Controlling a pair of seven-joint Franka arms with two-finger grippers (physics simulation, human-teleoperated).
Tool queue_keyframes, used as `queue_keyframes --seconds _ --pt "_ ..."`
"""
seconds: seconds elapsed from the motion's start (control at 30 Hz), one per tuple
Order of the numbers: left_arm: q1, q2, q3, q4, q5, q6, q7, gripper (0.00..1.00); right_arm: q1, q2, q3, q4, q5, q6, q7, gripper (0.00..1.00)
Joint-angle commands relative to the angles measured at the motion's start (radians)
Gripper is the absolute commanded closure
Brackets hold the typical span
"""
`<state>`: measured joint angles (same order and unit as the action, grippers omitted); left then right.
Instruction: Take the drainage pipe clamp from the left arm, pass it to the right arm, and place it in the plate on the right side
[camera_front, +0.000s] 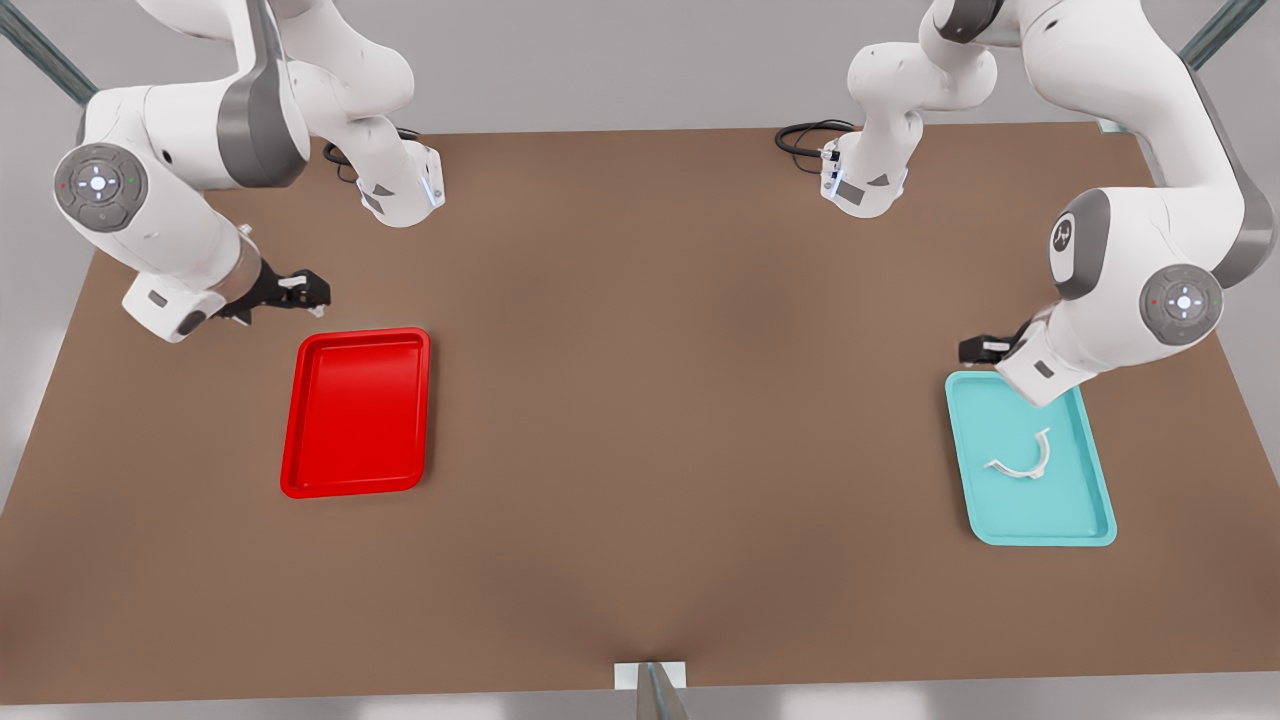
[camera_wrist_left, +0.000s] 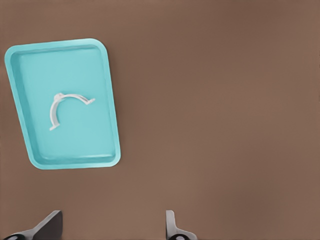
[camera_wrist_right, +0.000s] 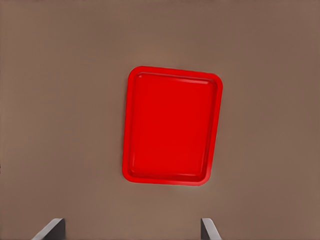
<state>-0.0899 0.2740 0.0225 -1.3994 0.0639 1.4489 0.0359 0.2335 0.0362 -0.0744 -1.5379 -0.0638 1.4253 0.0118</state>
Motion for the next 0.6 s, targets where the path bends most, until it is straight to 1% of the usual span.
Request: queue_keyframes --seconds 0.0,0.03,0.07,0.1,0.13,0.17,0.2,0.23,0.3,0.33,0.37,0.47,0.57 --pt "0.002 -0.001 0.007 0.006 0.001 0.027 -0.014 0.00 -0.046 -0.001 -0.001 -0.001 0.002 0.060 0.043 0.00" --pt "0.002 -0.001 0.008 0.007 0.002 0.019 -0.013 0.00 -0.046 0.001 -0.002 -0.001 0.001 0.060 0.042 0.00" --pt "0.009 0.033 0.017 0.007 0.000 0.047 0.031 0.00 -0.046 0.001 -0.002 -0.001 0.001 0.060 0.043 0.00" --pt "0.067 0.123 0.020 0.060 0.001 0.070 0.148 0.00 -0.046 0.001 -0.002 -0.001 0.002 0.060 0.043 0.00" --pt "0.107 0.185 0.022 0.103 0.004 0.096 0.298 0.00 -0.046 0.001 -0.002 -0.002 0.002 0.058 0.043 0.00" --pt "0.156 0.257 0.022 0.105 0.005 0.178 0.459 0.00 -0.045 0.001 -0.002 -0.004 0.001 0.058 0.047 0.00" --pt "0.189 0.312 0.024 0.105 0.005 0.215 0.571 0.00 -0.045 0.001 -0.002 -0.005 0.001 0.060 0.047 0.00" --pt "0.206 0.349 0.024 0.094 0.010 0.306 0.676 0.00 -0.045 0.002 -0.001 -0.004 0.002 0.061 0.047 0.00" --pt "0.217 0.352 0.063 -0.035 0.008 0.526 0.780 0.00 -0.045 0.005 -0.001 -0.007 0.002 0.061 0.045 0.00" --pt "0.246 0.379 0.068 -0.067 0.005 0.635 0.785 0.00 -0.045 0.004 -0.001 -0.013 0.001 0.061 0.045 0.00" --pt "0.275 0.418 0.074 -0.069 0.004 0.703 0.812 0.00 -0.043 0.007 -0.001 -0.015 0.004 0.063 0.043 0.00" --pt "0.325 0.491 0.085 -0.070 0.002 0.760 1.018 0.00 -0.046 0.011 -0.001 -0.018 0.006 0.069 0.030 0.00" --pt "0.334 0.536 0.093 -0.069 0.002 0.835 1.016 0.00 -0.043 0.014 -0.001 -0.021 -0.001 0.069 0.028 0.00"
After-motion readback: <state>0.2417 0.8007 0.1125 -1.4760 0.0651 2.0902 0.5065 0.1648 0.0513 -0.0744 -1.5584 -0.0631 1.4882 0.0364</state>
